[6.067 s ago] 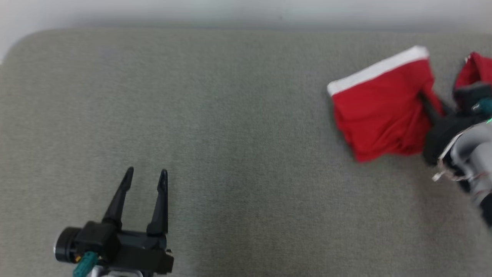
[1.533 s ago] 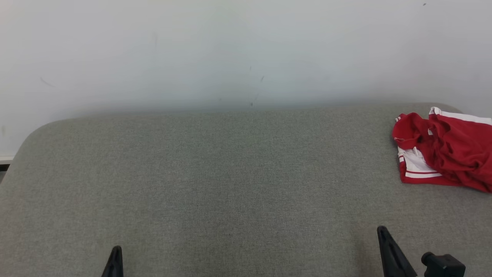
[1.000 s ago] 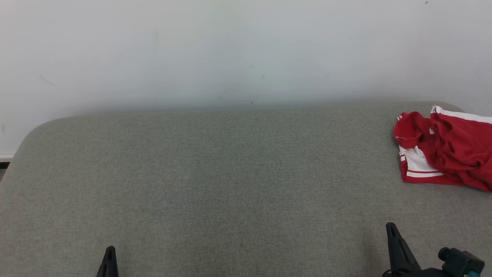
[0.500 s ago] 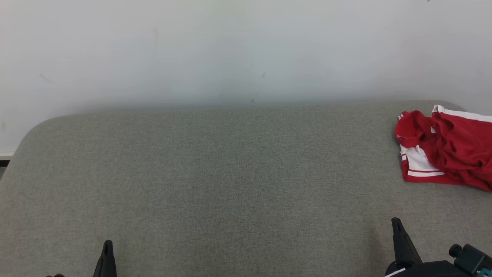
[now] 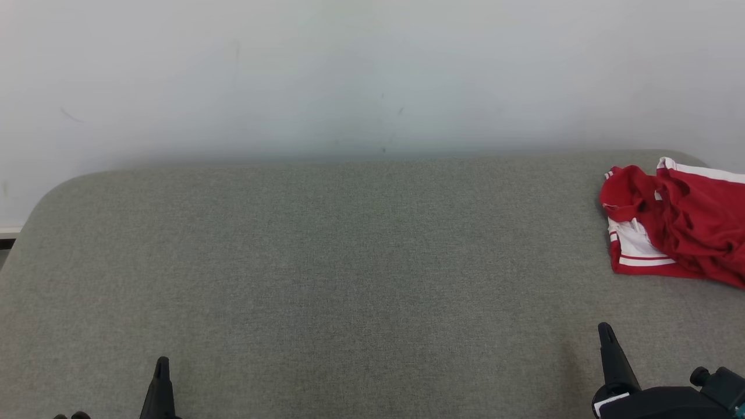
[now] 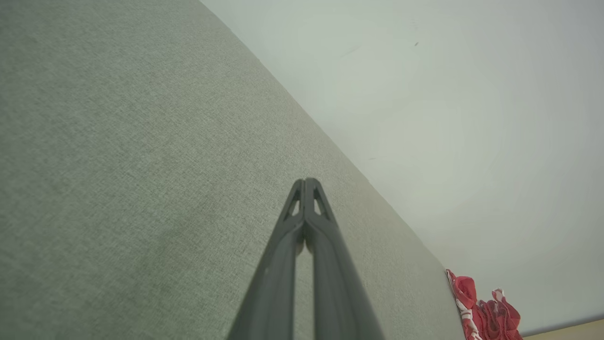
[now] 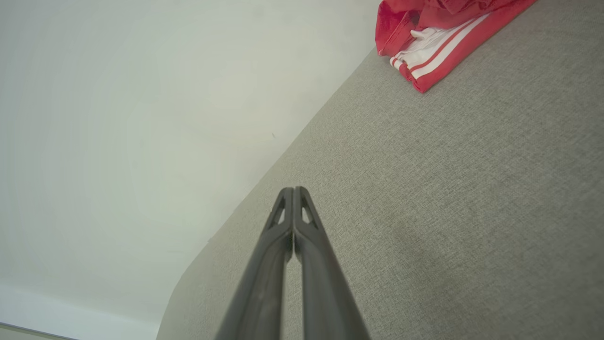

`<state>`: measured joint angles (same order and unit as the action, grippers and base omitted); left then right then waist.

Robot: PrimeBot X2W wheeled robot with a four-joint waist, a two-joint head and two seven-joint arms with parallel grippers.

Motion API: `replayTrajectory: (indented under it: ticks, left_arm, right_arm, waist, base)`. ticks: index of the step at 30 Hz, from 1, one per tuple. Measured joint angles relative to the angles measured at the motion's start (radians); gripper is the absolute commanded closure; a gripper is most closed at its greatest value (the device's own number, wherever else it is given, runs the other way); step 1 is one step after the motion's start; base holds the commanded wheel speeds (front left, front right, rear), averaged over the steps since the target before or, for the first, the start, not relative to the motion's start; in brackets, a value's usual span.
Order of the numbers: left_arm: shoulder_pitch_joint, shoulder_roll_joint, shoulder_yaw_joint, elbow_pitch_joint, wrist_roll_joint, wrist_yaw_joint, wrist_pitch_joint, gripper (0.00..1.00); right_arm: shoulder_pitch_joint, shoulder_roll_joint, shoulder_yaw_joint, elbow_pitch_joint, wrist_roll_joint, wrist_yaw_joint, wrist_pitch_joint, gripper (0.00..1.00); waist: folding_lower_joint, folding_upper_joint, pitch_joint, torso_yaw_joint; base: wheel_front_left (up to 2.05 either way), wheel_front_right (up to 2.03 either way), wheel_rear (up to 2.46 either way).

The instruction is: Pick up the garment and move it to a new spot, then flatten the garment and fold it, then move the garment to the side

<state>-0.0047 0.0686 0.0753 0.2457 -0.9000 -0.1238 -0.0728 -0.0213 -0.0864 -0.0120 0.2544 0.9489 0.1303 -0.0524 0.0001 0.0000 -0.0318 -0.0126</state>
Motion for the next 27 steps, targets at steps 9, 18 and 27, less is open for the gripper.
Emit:
replayTrajectory:
  ticks: [9,18,27]
  left_arm:
    - [-0.016,-0.002,0.005,0.0,-0.105,0.0,0.029,1.0]
    - [-0.028,-0.006,0.012,0.0,-0.213,-0.001,0.057,1.0]
    - [-0.041,-0.007,0.017,0.001,-0.297,-0.001,0.081,1.0]
  right_arm:
    - [-0.013,0.005,-0.016,-0.001,0.098,0.0,0.026,1.0]
    - [-0.024,0.01,-0.031,-0.002,0.197,0.0,0.05,1.0]
    - [-0.036,0.015,-0.044,-0.003,0.278,0.0,0.07,1.0]
  waist:
    - [0.0,0.0,0.004,0.001]
    - [0.0,0.0,0.008,0.003]
    - [0.0,0.0,0.012,0.004]
  base:
    - [0.0,0.0,0.0]
    - [0.0,0.0,0.0]
    - [0.0,0.0,0.0]
